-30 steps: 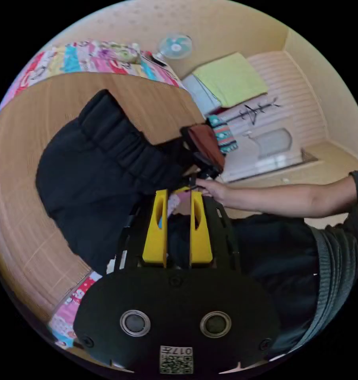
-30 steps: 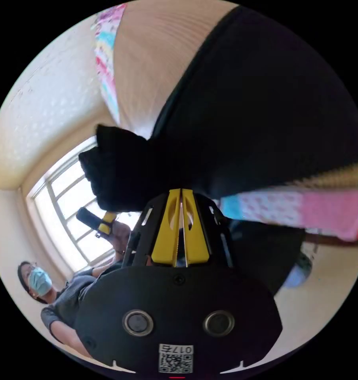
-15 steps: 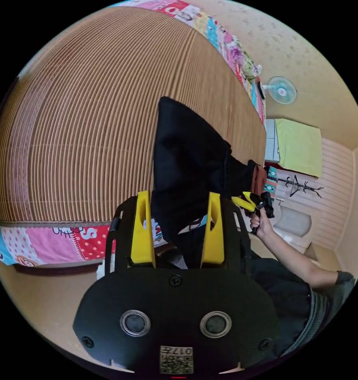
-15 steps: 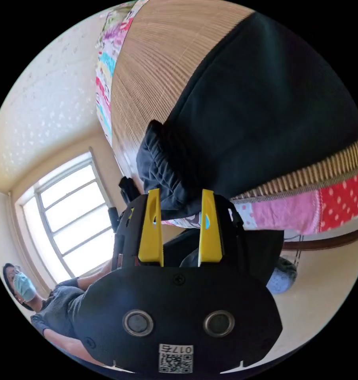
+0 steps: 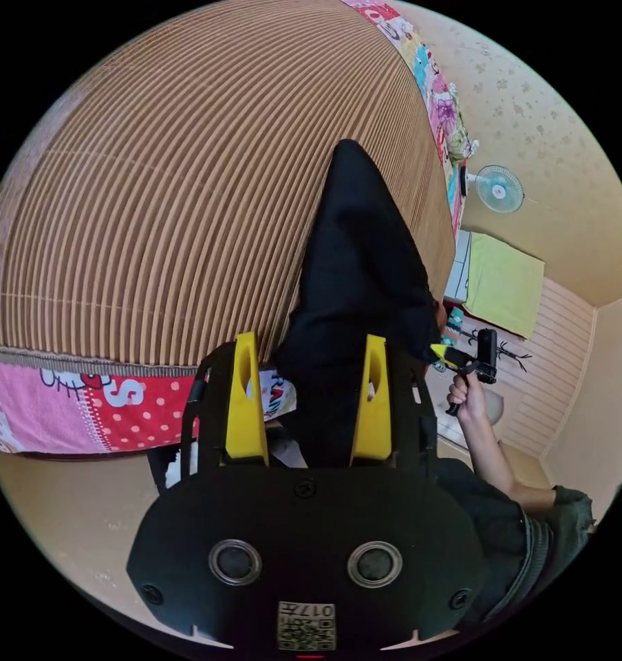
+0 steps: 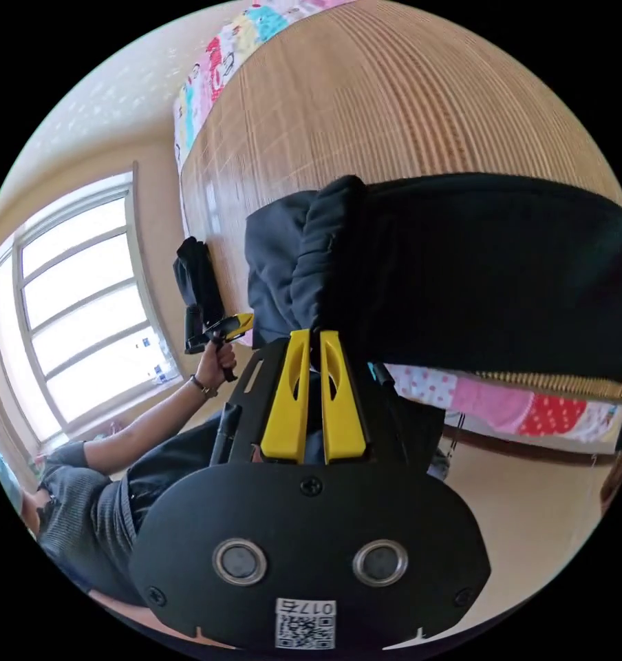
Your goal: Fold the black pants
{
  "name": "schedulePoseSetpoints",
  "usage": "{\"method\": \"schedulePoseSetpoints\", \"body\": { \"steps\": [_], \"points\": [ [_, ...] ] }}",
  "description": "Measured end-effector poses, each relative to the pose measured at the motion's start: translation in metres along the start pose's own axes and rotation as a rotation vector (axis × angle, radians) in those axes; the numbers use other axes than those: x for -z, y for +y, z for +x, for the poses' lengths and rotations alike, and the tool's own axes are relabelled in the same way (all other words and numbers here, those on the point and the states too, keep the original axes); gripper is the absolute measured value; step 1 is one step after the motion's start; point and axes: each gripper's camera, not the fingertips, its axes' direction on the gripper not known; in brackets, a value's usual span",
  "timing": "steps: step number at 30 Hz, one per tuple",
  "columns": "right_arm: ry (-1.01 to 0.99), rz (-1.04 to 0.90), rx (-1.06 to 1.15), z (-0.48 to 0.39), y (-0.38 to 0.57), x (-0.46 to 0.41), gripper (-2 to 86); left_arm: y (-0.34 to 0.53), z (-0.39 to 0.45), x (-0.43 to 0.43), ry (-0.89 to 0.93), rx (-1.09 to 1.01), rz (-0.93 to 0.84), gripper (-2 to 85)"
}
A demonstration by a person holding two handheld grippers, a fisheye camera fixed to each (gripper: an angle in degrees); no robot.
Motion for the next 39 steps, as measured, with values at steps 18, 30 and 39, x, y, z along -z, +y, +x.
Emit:
{"method": "schedulePoseSetpoints", "body": {
  "steps": [18,30,39],
  "points": [
    [-0.129,-0.072,-0.246,-0.004,-0.034,-0.096,0.5,0.028,0.102,0.064,0.361,-0.611,-0.146,6.2],
    [-0.428,-0.068,-0.218,0.045,-0.004,-0.031,0.4,0.031,0.212,-0.041,0.077,-0.858,-0.428,4.7],
    [-0.397,0.168,-0.535,0.208,0.134,0.098,0.7,0.031,0.096,0.025,-0.233,-0.324,0.006,16.3]
  ]
}}
